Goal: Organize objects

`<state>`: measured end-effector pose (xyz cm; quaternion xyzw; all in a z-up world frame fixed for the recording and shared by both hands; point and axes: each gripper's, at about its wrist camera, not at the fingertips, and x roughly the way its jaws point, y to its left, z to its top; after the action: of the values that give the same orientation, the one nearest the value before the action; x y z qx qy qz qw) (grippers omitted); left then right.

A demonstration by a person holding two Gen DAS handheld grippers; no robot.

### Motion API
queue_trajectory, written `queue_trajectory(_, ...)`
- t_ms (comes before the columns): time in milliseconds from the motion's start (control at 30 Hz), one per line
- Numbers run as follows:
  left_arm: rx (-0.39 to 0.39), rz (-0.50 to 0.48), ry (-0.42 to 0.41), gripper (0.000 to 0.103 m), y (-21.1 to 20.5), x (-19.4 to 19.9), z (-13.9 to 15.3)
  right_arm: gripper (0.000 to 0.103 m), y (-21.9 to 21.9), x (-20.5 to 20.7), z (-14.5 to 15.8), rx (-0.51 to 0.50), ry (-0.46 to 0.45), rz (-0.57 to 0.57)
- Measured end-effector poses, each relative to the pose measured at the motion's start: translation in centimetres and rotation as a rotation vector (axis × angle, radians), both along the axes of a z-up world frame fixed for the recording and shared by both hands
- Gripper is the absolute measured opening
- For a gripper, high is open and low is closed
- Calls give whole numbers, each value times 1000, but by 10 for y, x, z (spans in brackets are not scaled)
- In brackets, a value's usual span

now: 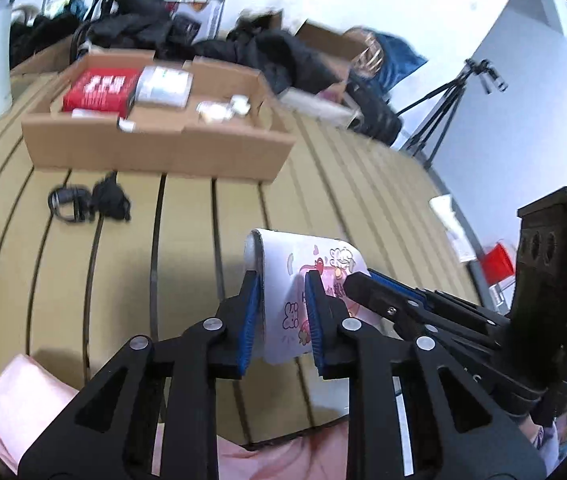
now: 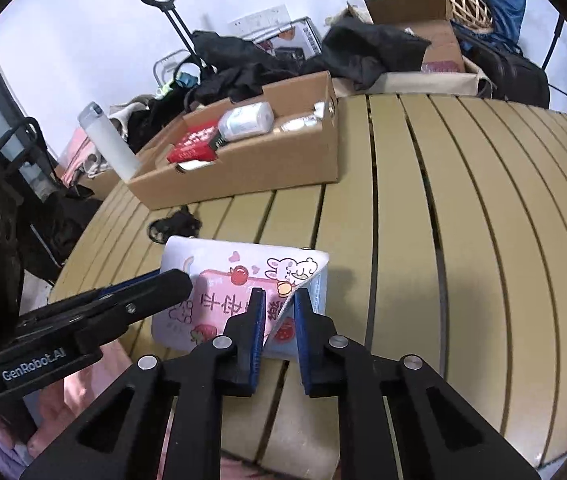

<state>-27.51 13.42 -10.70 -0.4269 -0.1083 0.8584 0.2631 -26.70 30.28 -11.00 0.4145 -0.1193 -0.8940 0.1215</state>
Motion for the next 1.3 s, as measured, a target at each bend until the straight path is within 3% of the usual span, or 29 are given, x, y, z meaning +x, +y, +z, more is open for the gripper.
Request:
queue_trajectory(133, 43, -1, 46, 19, -4, -18, 29, 16, -4, -9, 29, 24, 54, 19)
queue_trajectory(233, 46, 7, 55, 19, -5, -57, 50, 16, -2, -35, 53, 4, 83, 42)
queue_trajectory(333, -15, 10, 1, 19, 0, -98, 56, 16, -8, -75, 78, 30, 109, 70)
queue_trajectory(433, -22, 27, -62, 19, -3, -150, 53, 16, -20, -128, 89, 52, 98, 93)
queue_trajectory(600, -93, 98, -158, 19, -28, -226, 27, 16, -36, -220, 57, -33, -56, 133)
queue_trajectory(800, -216, 122, -245, 19, -42, -258, -19, 16, -62, -276, -15, -139, -258, 185)
queue_trajectory(900, -250, 71, -276, 19, -20, -263, -37, 15, -61, -283, -40, -40, -341, 138)
queue_trajectory(1000, -310, 7, -274, 18, 17, -262, -51, 16, -52, -278, -35, 91, -312, 73)
queue_trajectory(1067, -300, -31, -310, 17, 34, -264, -64, 16, -44, -274, -30, 180, -299, 25)
queue_trajectory(1100, -286, -46, -344, 18, 39, -266, -70, 16, -36, -272, -27, 194, -299, 1)
queue_trajectory(1167, -262, -35, -326, 20, 42, -263, -66, 16, -22, -269, -22, 153, -306, -13)
queue_trajectory(1300, -212, -42, -304, 35, 30, -254, -43, 16, -11, -254, 9, 167, -258, -7)
